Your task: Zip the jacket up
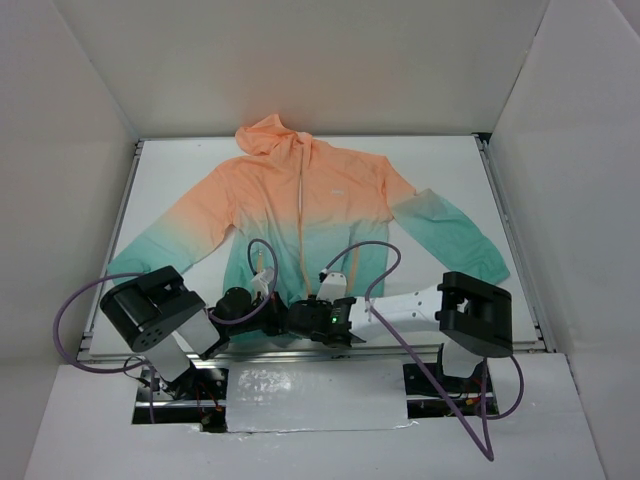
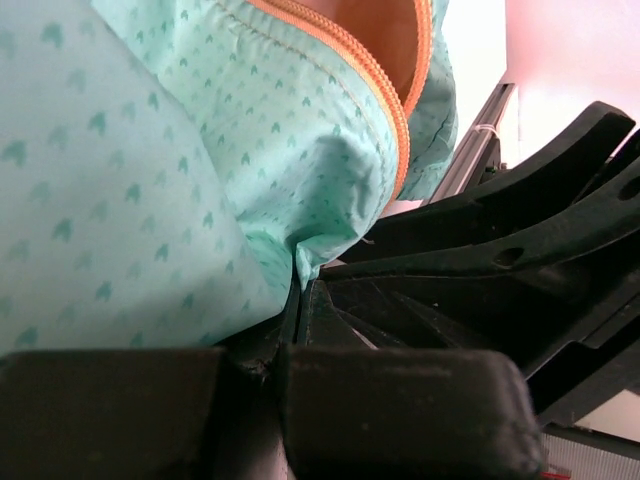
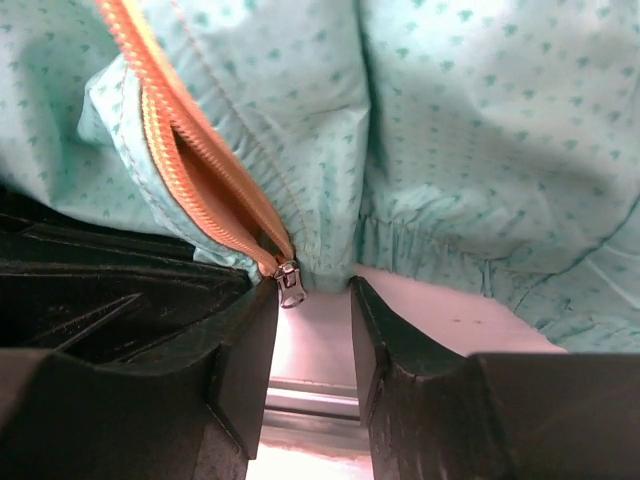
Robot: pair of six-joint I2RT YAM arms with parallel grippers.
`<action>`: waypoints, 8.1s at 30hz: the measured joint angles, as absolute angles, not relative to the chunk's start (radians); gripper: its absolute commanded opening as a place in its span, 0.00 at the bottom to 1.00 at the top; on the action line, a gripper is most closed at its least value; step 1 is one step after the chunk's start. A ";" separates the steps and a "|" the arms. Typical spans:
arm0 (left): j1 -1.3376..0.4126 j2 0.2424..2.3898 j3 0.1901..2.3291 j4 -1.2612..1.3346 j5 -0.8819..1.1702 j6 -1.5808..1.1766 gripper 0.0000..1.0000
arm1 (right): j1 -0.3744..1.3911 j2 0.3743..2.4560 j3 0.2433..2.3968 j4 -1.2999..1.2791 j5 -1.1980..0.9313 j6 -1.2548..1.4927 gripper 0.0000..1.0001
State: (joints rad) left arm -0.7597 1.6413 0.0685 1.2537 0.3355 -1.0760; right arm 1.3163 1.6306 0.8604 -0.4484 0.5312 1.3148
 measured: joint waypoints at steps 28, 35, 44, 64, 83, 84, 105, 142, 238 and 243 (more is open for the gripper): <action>-0.765 1.714 0.083 1.295 0.403 -1.084 0.00 | 1.341 1.585 0.811 -0.403 0.486 1.191 0.48; -0.773 1.714 0.083 1.291 0.421 -1.085 0.00 | 1.340 1.460 0.672 -0.245 0.372 1.176 0.54; -0.776 1.714 0.083 1.291 0.424 -1.085 0.00 | 1.306 1.360 0.554 -0.105 0.167 1.197 0.59; -0.776 1.711 0.246 1.152 0.381 -1.081 0.00 | 1.097 1.264 0.349 0.163 -0.035 1.247 0.53; -0.676 1.889 0.348 1.222 0.463 -1.120 0.00 | 0.885 1.184 0.231 0.286 -0.097 1.130 0.51; -0.676 1.900 0.346 1.241 0.471 -1.131 0.00 | 0.885 1.193 0.223 0.309 -0.105 1.135 0.50; -0.706 1.873 0.278 1.299 0.483 -1.266 0.00 | 0.898 1.327 0.263 0.417 -0.071 1.207 0.46; -0.741 1.808 0.284 1.217 0.436 -1.259 0.00 | 1.203 1.326 0.529 -0.152 0.398 1.021 0.40; -0.753 1.769 0.339 1.100 0.406 -1.200 0.00 | 1.325 1.701 0.900 -0.602 0.764 0.971 0.25; -0.754 1.768 0.339 1.091 0.411 -1.184 0.00 | 1.316 1.701 0.900 -0.610 0.770 0.956 0.27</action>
State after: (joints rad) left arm -0.7544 1.7679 0.3386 1.0912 0.4114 -1.1839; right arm 1.3163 1.7012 0.9005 -0.6098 0.7704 0.9562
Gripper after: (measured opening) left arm 0.039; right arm 0.259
